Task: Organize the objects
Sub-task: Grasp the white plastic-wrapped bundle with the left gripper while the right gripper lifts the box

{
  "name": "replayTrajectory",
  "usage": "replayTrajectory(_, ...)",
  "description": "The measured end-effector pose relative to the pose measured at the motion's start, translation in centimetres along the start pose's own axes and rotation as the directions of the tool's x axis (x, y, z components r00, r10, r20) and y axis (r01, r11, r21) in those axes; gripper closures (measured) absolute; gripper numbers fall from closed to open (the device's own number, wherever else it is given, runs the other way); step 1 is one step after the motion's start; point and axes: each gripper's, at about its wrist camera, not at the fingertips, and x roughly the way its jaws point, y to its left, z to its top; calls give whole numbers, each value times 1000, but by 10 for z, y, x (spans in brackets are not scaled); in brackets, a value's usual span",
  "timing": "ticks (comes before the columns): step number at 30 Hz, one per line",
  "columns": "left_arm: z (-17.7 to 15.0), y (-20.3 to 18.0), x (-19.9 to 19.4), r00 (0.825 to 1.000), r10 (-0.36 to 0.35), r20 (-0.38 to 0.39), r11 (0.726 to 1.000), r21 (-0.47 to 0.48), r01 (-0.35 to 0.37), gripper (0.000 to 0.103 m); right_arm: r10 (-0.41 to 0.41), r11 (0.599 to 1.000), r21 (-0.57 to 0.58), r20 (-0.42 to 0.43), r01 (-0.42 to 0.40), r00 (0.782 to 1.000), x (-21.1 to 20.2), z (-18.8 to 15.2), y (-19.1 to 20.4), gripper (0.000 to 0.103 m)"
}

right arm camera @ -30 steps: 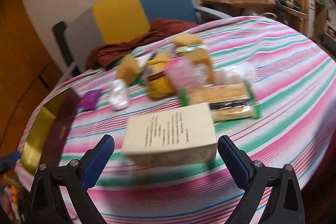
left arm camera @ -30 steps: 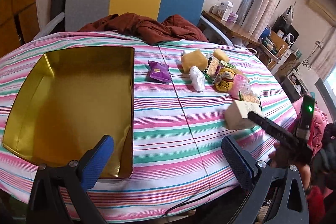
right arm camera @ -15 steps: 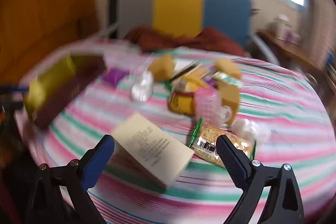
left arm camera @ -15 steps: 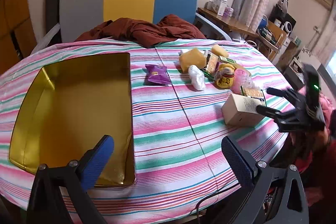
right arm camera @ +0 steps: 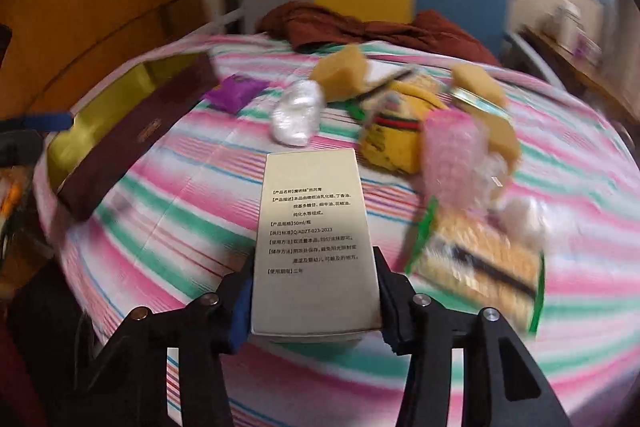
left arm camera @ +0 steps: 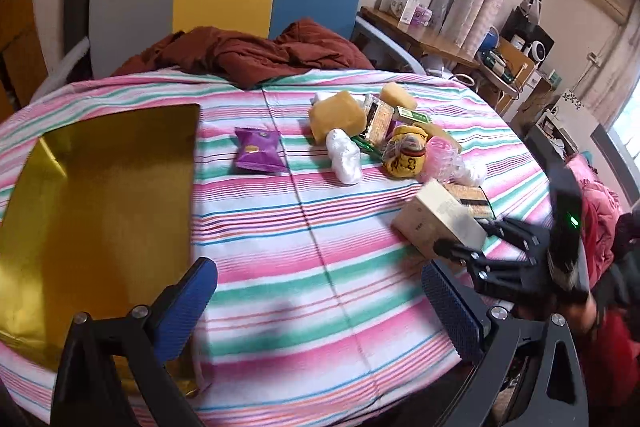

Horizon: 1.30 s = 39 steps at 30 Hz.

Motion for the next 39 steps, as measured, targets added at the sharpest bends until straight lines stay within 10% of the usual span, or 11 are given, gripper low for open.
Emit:
replayTrajectory(5, 24, -14, 46, 999, -2, -50, 999, -36, 0, 7, -87, 956, 286, 56, 68, 995, -21, -22, -12, 53)
replayTrajectory(11, 47, -36, 124, 980, 129, -150, 992, 32, -125, 16, -181, 924, 351, 61, 149, 982, -29, -35, -1, 53)
replayTrajectory(16, 58, -49, 151, 976, 200, -91, 978, 86, -192, 21, -226, 929, 314, 70, 193, 972, -28, -40, 10, 52)
replayTrajectory(18, 64, -50, 163, 977, 192, -93, 979, 86, -184, 26, -228, 930, 312, 74, 195, 971, -28, -41, 11, 52)
replayTrajectory(21, 69, -43, 181, 979, 153, -138, 987, 59, -146, 68, -219, 928, 325, 85, 181, 972, -29, -43, 10, 52)
replayTrajectory(39, 26, -17, 141, 998, -38, -50, 999, 6, 38, 69, -226, 920, 344, 78, 187, 971, -33, -45, 23, 53)
